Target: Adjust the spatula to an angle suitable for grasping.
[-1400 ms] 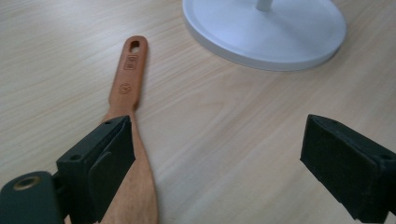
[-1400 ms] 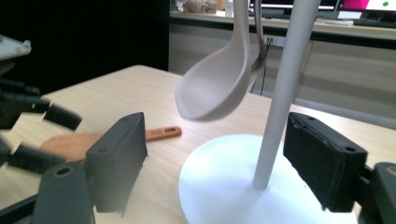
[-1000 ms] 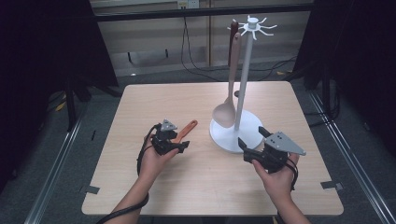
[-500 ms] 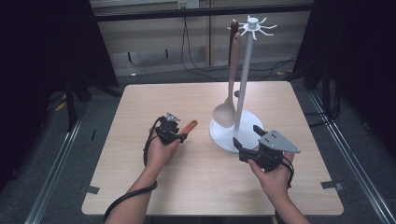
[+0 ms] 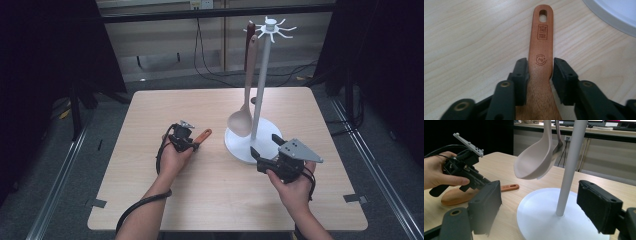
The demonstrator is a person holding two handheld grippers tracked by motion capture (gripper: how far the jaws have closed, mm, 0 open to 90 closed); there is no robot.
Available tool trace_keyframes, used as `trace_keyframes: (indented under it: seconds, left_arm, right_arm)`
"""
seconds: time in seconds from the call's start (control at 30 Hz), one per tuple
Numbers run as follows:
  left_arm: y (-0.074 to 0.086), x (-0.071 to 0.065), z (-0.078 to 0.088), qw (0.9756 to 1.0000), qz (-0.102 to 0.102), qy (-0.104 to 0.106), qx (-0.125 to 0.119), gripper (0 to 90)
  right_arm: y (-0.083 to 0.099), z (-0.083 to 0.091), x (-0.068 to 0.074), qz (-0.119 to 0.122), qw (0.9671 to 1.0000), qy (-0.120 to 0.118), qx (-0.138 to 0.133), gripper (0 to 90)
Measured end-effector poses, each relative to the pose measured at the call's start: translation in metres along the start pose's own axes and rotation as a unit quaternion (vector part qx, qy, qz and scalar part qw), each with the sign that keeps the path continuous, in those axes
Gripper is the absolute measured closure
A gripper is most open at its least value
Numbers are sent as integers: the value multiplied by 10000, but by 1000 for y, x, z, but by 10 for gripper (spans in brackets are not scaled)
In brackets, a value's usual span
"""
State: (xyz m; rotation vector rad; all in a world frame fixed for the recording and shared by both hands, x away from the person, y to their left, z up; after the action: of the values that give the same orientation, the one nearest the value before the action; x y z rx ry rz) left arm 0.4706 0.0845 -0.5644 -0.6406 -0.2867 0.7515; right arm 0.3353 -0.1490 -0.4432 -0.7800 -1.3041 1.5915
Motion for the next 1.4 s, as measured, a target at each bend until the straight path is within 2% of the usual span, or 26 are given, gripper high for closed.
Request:
trace_keyframes:
  seconds: [0.03,0.07,0.1,0.13,0.17,0.27,0.33,0.37,0.4,0.47,0.6,0.63,0.7,0.83,0.9,0.93,0.97,1.03,1.07,1.1,1.13,1.17,1.27,1.3,1.33,1.4]
  left_arm:
    - [2,1,1,9999,-79,2,72,656]
    - [1,0,1,10000,64,17,-8,659]
    - [4,1,3,9999,-69,54,82,661]
    - [5,1,5,9999,-91,37,86,662]
    - [5,-1,5,9999,-14,99,16,663]
    - [11,-4,10,9999,-44,132,25,670]
    - [18,-5,16,9997,-145,156,103,672]
    - [19,-7,17,9998,-119,168,0,672]
    - [22,-7,19,9996,-197,183,75,673]
    - [26,-12,23,9995,-228,215,36,673]
    - [36,-22,32,9989,-324,307,114,673]
    - [38,-23,35,9984,-412,322,209,673]
    - [43,-29,39,9977,-512,380,228,672]
    - [52,-42,48,9969,-596,447,266,672]
    - [57,-48,52,9959,-712,494,270,671]
    - [60,-52,56,9952,-723,585,321,670]
    - [62,-54,57,9955,-735,540,268,669]
    - [66,-58,60,9956,-688,593,246,668]
    - [68,-59,63,9950,-761,574,286,667]
    - [69,-61,63,9954,-726,588,213,666]
    - [71,-62,65,9945,-758,668,265,664]
    - [72,-62,66,9952,-746,591,239,663]
    - [72,-64,67,9946,-667,725,333,631]
    - [71,-65,66,9956,-565,683,299,595]
    - [71,-64,66,9953,-654,619,355,558]
    - [65,-64,64,9957,-648,590,298,553]
  right_arm:
    - [1,0,0,-19,10000,-8,6,199]
    - [2,0,0,-31,10000,-9,23,199]
    - [3,-1,0,0,10000,14,70,199]
    - [5,-2,0,-35,9999,14,105,199]
    - [7,-2,0,-26,9999,-3,156,197]
    - [12,-4,1,-17,9996,-5,277,188]
    - [15,-5,1,-68,9994,-9,352,177]
    - [16,-5,1,-75,9992,-26,397,175]
    - [17,-5,2,-62,9991,-25,410,174]
    - [19,-5,4,-49,9989,-56,464,169]
    - [19,-3,6,38,9988,-72,487,162]
    - [19,-2,7,73,9987,-92,505,160]
    - [19,0,7,117,9986,-109,512,160]
    - [21,2,6,69,9985,-136,527,158]
    - [23,3,4,2,9984,-156,545,157]
    - [23,3,2,-24,9985,-116,537,157]
    - [23,4,1,-29,9985,-118,542,157]
    - [23,4,-2,-43,9985,-104,535,157]
    - [24,5,-3,-38,9986,-98,527,157]
    - [24,5,-4,-52,9985,-71,533,157]
    - [24,5,-5,-75,9985,-70,534,157]
    - [25,5,-5,-101,9986,-37,527,157]
    - [28,4,-6,-153,9983,-49,564,157]
    - [29,4,-5,-145,9982,-57,582,157]
    - [29,4,-5,-117,9981,-58,595,157]
    - [30,4,-4,-85,9981,-56,602,157]
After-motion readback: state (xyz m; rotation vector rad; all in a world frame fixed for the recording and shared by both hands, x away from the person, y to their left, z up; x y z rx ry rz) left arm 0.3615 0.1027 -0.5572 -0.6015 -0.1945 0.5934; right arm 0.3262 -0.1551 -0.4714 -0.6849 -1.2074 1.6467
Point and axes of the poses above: each handheld gripper's, and its own axes: z roughly backward along the jaws, y roughly out of its underside, x roughly to its left, the point moved 9 cm from there along -z, roughly forward along the jaws, and after that the axes turned 5 degrees about -z, right-handed, at the moved point
